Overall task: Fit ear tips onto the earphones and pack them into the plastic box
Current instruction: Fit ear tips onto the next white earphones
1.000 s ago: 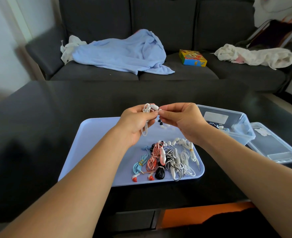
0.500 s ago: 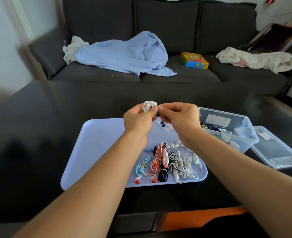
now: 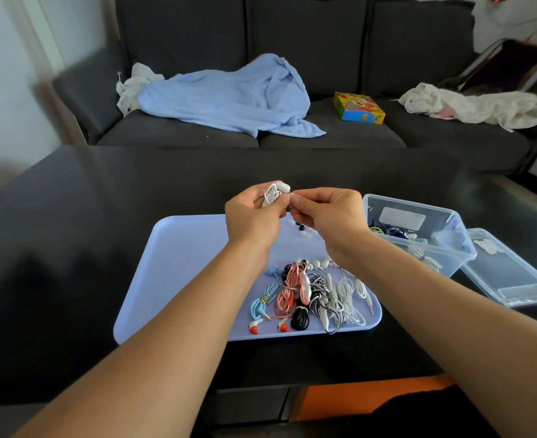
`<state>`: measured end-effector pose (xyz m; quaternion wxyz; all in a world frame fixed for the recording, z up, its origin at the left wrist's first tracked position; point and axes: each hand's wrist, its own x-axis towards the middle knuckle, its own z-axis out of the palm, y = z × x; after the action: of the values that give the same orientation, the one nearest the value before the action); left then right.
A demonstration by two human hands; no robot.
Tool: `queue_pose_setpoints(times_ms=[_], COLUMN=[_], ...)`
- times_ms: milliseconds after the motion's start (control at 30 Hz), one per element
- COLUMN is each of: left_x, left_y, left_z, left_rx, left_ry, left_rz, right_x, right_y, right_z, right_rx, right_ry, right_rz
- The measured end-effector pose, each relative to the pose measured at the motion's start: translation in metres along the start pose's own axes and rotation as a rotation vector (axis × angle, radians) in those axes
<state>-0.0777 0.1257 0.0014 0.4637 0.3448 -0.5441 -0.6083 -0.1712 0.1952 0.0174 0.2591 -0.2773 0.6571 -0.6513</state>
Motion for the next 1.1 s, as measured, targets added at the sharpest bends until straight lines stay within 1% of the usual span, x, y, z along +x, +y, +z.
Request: queue_pose_setpoints(times_ms=[100,200,300,367,433,500,600,700,800,867,967,1033,1100], left_x=[0.001,0.002,0.002,0.001,0.001,0.003,0.001,-0.001,0.002,0.004,0.002,0.002,0.004], left_y=[-0.003,-0.002,0.0,0.002,0.003,0.003,0.007,0.013,0.015,0.017,0.018,0.019,0.019], left_z=[-0.002,-0.006,-0.008,-0.008,-0.008,-0.008,-0.007,-0.007,-0.014,-0.017,-0.023,-0.027,-0.032], left_rx=[0.058,0.164,0.313,0.336,0.346,0.302,0.126,-0.024,-0.101,-0.131,-0.21,-0.241,-0.228], left_ry=[-0.034,-0.076,-0.086,-0.072,-0.047,-0.041,-0.06,-0.067,-0.122,-0.158,-0.199,-0.212,-0.225], left_rz=[0.105,0.226,0.37,0.426,0.443,0.391,0.204,-0.011,-0.2,-0.31,-0.421,-0.453,-0.443], right_x=[-0.001,-0.002,-0.003,-0.004,-0.006,-0.008,-0.01,-0.009,-0.004,-0.001,-0.003,-0.005,-0.006], right_y=[-0.003,-0.008,-0.009,-0.009,-0.009,-0.008,-0.006,-0.001,0.005,0.008,0.011,0.011,0.008], right_z=[0.001,-0.002,-0.004,-0.003,-0.002,-0.001,-0.004,-0.009,-0.014,-0.016,-0.012,-0.008,-0.006], right_rx=[0.077,0.145,0.185,0.228,0.262,0.242,0.118,-0.093,-0.333,-0.399,-0.408,-0.34,-0.271], right_ry=[-0.004,-0.006,-0.015,-0.033,-0.059,-0.076,-0.098,-0.075,-0.081,-0.096,-0.106,-0.104,-0.119], right_rz=[0.077,0.138,0.144,0.133,0.096,0.026,-0.141,-0.332,-0.556,-0.626,-0.618,-0.491,-0.34])
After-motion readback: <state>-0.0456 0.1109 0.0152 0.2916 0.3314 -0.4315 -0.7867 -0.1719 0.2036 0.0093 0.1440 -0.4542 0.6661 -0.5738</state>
